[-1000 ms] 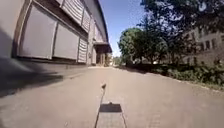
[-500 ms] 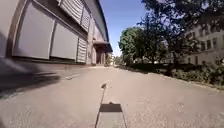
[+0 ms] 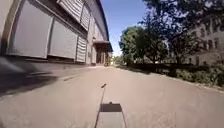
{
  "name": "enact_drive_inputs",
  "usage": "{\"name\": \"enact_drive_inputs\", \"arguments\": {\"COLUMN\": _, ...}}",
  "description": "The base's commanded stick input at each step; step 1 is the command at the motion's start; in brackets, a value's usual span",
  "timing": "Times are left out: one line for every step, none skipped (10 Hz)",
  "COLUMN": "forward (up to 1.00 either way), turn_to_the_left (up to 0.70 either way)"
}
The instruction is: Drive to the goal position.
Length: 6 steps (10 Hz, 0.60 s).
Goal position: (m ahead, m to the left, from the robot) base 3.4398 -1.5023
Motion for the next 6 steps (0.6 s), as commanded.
{"name": "enact_drive_inputs", "arguments": {"forward": 0.7, "turn_to_the_left": -0.07}}
{"name": "enact_drive_inputs", "arguments": {"forward": 0.7, "turn_to_the_left": -0.12}}
{"name": "enact_drive_inputs", "arguments": {"forward": 0.7, "turn_to_the_left": -0.16}}
{"name": "enact_drive_inputs", "arguments": {"forward": 0.7, "turn_to_the_left": -0.21}}
{"name": "enact_drive_inputs", "arguments": {"forward": 0.7, "turn_to_the_left": -0.26}}
{"name": "enact_drive_inputs", "arguments": {"forward": 0.7, "turn_to_the_left": -0.31}}
